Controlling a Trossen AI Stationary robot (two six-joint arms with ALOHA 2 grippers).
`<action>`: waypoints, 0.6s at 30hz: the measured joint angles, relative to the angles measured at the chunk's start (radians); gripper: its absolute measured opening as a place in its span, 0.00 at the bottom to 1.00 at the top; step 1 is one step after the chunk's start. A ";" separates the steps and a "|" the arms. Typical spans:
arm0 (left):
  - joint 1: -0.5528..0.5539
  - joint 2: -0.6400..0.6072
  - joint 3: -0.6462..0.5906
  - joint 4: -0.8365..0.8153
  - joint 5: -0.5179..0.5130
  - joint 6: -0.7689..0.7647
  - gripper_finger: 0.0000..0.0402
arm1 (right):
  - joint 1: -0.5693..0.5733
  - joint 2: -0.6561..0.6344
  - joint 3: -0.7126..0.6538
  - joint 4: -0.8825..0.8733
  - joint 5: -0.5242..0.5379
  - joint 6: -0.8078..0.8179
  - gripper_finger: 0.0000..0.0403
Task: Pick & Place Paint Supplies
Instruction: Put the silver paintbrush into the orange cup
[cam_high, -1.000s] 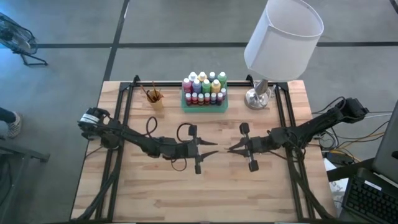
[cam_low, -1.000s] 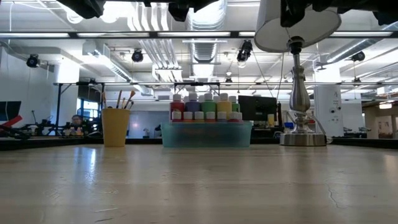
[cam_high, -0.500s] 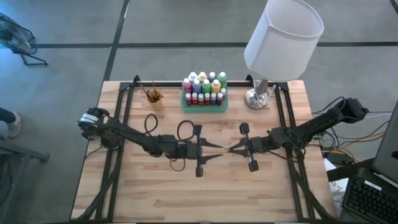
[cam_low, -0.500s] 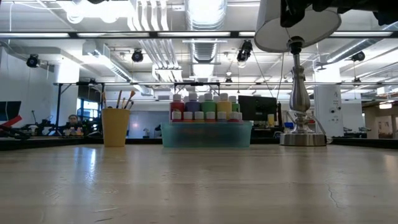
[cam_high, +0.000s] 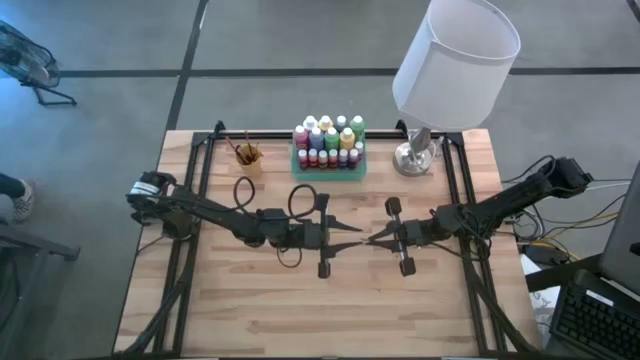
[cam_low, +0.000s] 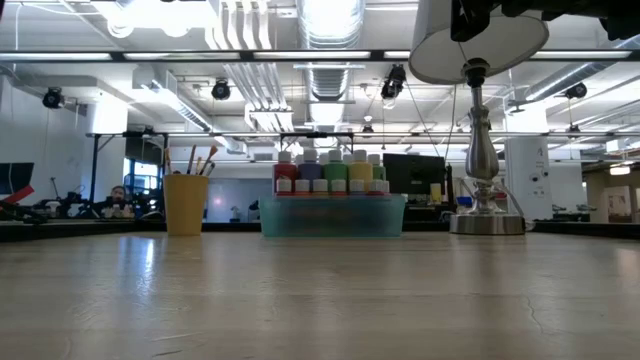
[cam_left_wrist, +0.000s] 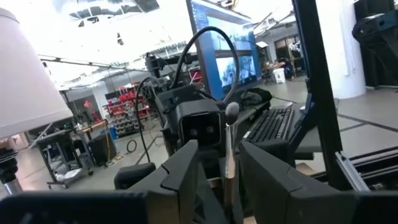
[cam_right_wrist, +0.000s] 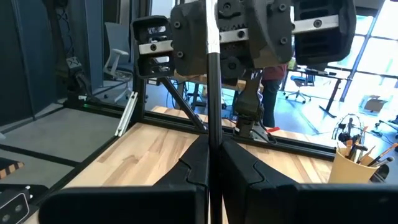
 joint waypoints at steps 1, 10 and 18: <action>0.000 0.000 0.000 0.000 0.005 0.000 0.31 | 0.000 0.000 0.000 0.000 0.000 0.000 0.03; 0.020 0.000 0.024 -0.008 0.089 -0.004 0.31 | 0.000 0.000 0.002 0.001 0.000 -0.001 0.03; 0.034 0.035 0.066 -0.029 0.102 -0.011 0.31 | 0.000 0.001 0.003 0.002 0.000 -0.004 0.03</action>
